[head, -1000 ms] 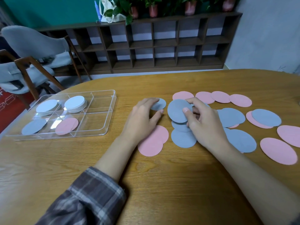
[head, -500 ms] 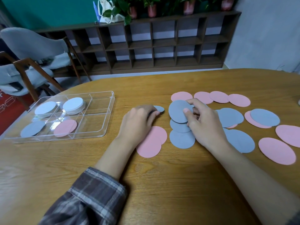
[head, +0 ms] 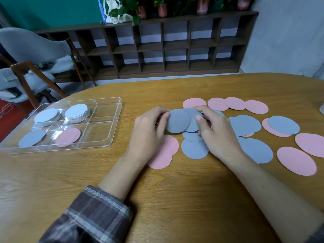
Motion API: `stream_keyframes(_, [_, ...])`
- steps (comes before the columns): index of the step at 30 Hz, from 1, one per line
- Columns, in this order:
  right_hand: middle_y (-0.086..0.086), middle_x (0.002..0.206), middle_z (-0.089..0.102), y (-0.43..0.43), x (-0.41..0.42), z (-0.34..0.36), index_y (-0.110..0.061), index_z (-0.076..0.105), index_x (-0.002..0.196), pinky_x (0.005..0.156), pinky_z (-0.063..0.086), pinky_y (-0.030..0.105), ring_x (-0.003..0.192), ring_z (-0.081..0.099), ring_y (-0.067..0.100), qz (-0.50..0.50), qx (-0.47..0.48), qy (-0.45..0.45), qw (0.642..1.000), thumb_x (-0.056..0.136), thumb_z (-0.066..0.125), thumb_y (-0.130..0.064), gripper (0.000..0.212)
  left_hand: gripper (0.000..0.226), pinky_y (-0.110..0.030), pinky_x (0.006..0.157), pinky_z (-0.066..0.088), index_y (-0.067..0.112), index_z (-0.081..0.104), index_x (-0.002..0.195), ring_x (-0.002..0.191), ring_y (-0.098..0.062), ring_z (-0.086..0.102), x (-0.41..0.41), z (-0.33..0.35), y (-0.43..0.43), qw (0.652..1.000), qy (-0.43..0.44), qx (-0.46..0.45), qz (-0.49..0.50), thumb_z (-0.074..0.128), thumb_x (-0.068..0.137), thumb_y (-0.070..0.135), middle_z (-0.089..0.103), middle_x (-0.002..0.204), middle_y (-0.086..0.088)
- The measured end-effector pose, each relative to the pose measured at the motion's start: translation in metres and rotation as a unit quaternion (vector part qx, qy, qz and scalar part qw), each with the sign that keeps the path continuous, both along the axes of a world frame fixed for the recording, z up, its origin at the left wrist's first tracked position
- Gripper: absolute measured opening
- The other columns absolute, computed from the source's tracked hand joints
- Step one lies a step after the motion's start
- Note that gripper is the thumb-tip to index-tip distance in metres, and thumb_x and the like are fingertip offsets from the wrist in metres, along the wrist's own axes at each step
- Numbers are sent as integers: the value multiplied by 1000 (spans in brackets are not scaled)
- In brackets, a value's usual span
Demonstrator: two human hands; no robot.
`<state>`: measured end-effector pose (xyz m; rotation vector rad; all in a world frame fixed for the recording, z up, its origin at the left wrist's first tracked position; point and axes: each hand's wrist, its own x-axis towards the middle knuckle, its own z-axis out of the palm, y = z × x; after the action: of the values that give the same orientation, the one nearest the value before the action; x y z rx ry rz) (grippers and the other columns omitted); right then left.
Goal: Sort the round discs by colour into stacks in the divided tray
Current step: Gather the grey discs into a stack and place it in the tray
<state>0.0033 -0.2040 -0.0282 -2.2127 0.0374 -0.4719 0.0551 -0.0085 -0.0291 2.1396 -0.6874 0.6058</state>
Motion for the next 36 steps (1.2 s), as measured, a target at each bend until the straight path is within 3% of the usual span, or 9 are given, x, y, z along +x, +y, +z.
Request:
stream_keyframes(2, [-10,79,62,2,0,1,-28,64,126,76,47,30,81,62,13,12,17,6,1000,107,43,-19,30,14,-21,71,52,14,74,110,77,-9,67,0,-2,-1,1000,26,-4,-10,65,100,15,74,85,6])
stream_keyframes(5, [-1,73,64,3,-2,2,-32,65,122,73,51,38,73,62,10,28,33,13,999,109,39,-23,31,20,-13,71,49,18,77,114,77,-8,69,-2,0,-2,998,61,-15,-7,71,96,19,74,79,7])
stream_keyframes(10, [6,77,65,4,-4,1,-35,63,119,74,53,49,74,62,19,65,14,-6,998,105,46,-41,23,9,-22,70,55,20,80,97,69,-8,70,-3,0,-3,993,103,-62,4,76,93,27,73,71,8])
stream_keyframes(13, [6,77,64,2,-4,-3,-33,59,121,74,52,49,75,63,23,77,-34,-4,996,103,53,-35,19,12,-28,68,56,18,79,90,66,-9,69,-3,-1,-5,991,109,-73,0,78,93,30,73,69,8])
stream_keyframes(17, [5,71,60,-4,-6,-5,-30,59,120,74,52,48,72,63,26,62,-44,-9,997,104,54,-26,17,18,-29,73,53,21,76,103,76,-6,66,-6,-5,-9,996,86,-7,-10,76,92,37,72,81,11])
stream_keyframes(21, [1,84,71,-19,-8,-2,-33,60,122,78,53,46,78,65,24,39,-42,5,998,103,56,-23,22,43,-37,75,57,27,68,120,82,-6,63,-11,-9,-15,995,72,59,-43,74,86,52,65,95,14])
stream_keyframes(25, [1,85,69,-40,-13,2,-32,59,122,79,52,48,79,62,24,20,-55,13,998,103,54,-22,22,56,-38,77,60,25,64,130,102,-9,63,-15,-12,-18,989,78,90,-89,73,85,58,65,112,11])
stream_keyframes(30, [1,84,66,-59,-21,2,-29,58,123,72,43,37,75,56,13,-12,-95,-3,995,104,53,-20,22,59,-38,109,47,22,61,141,135,-9,52,-18,-14,-23,974,90,169,-121,71,92,53,60,145,10])
stream_keyframes(36, [-1,88,63,-52,-18,2,-24,53,127,71,51,47,84,61,26,-7,-203,-24,979,104,50,-22,23,42,-40,99,51,25,69,127,123,-12,59,-17,-13,-32,971,82,206,-88,68,94,51,69,131,13])
